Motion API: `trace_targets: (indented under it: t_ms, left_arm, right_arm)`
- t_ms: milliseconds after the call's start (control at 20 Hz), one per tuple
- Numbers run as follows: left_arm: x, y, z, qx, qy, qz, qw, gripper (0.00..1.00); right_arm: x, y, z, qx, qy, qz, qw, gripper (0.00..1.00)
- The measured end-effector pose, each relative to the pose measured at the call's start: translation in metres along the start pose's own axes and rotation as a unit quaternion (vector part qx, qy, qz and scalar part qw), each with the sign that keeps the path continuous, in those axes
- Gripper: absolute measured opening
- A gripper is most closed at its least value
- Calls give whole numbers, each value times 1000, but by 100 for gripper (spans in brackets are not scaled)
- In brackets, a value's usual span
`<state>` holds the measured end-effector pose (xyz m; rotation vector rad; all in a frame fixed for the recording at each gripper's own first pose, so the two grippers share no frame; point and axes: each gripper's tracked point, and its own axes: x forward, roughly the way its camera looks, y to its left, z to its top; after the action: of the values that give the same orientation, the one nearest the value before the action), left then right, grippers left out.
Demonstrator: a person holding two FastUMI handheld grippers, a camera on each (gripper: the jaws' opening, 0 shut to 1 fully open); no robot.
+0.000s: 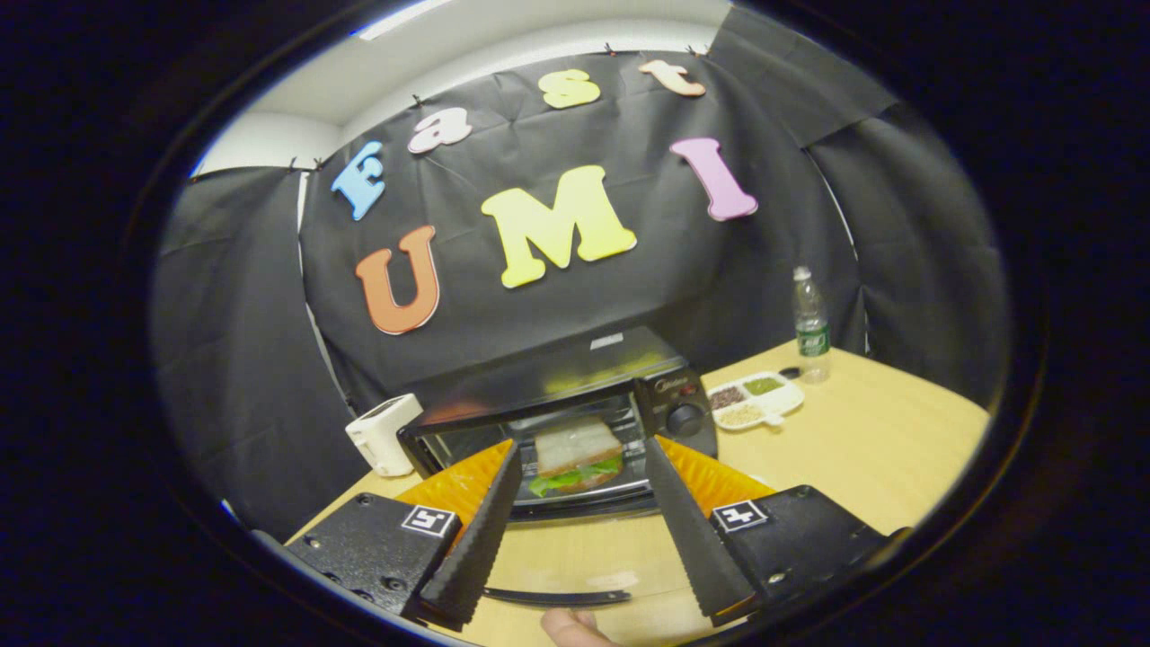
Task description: Open the electric oven with the left hand, put the food in, and close the electric oven.
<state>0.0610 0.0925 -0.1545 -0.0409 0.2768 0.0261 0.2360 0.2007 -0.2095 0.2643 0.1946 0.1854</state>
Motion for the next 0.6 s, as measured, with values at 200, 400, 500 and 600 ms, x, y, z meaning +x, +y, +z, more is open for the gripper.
trace_targets:
  t_ms: [200,400,500,600]
  left_arm:
    - [8,-9,-6,-16,18,3,1000,94]
    - [17,-31,-5,-11,20,-12,1000,93]
    - [26,-51,-12,-4,27,-34,999,93]
    - [39,-71,-25,6,44,-54,998,93]
  right_arm:
    - [-53,-29,55,-32,-39,0,999,82]
    - [-101,-55,119,-48,-89,-18,995,83]
    - [-120,-72,140,-48,-101,-32,993,82]
    - [-139,-90,157,-63,-107,-50,991,82]
